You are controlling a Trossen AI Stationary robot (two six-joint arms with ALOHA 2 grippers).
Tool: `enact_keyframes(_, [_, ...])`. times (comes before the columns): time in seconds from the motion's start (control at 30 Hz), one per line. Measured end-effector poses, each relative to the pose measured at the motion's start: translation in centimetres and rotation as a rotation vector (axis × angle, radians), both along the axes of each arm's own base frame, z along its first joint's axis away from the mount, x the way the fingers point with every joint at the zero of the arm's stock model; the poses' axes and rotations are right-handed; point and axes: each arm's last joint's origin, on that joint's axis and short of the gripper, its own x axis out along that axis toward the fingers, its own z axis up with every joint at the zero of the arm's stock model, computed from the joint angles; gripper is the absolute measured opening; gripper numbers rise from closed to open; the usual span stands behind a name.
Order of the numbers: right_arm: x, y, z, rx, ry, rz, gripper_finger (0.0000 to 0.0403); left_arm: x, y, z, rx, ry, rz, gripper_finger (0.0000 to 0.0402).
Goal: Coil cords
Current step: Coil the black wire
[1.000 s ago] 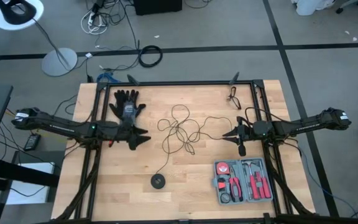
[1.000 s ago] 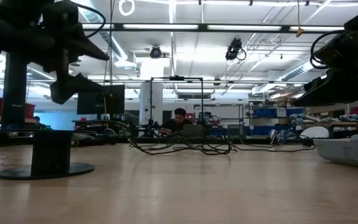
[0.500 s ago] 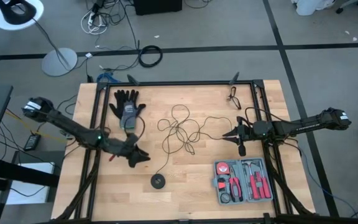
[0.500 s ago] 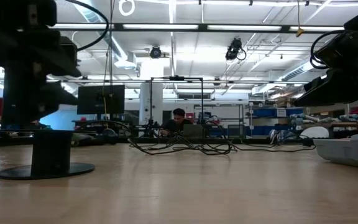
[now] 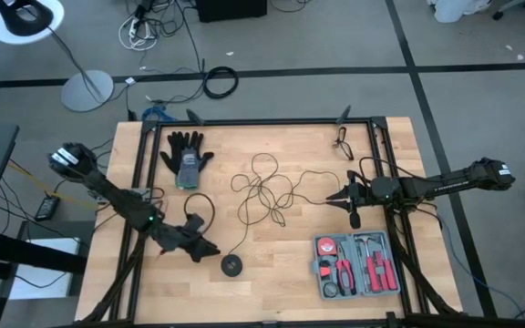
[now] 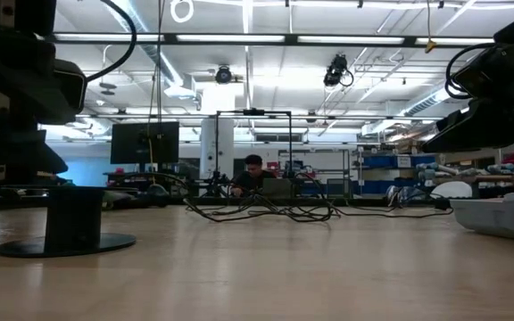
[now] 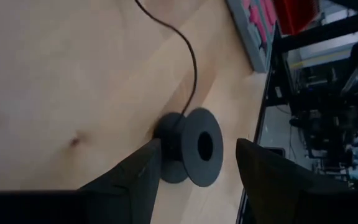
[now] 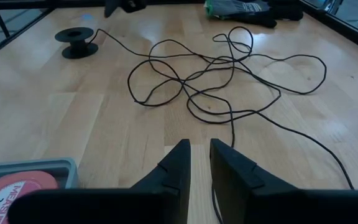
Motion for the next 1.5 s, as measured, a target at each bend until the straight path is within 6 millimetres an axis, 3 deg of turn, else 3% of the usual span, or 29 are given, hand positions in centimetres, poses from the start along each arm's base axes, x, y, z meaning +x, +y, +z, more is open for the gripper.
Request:
enact_keyframes(0.47, [0.0,0.0,0.0,0.000,0.000,0.000,0.0061,3.1,-2.8,-0.9,-0.015,0.155,-0.041,0.0211])
enact_keyframes(0.83, [0.0,0.0,0.0,0.000,0.000,0.000,0.0061,3.6,-3.1,-1.3,-0.013,0.173,-0.044,0.0203])
enact_keyframes(1.17, [0.0,0.0,0.0,0.000,0.000,0.000,0.0061,3.8,-2.8,-1.3,-0.035,0.179,-0.015,0.0122])
enact_keyframes(1.5, [0.0,0.0,0.0,0.000,0.000,0.000,0.0061,4.0,-2.8,-0.9,-0.038,0.139,0.007,0.0011])
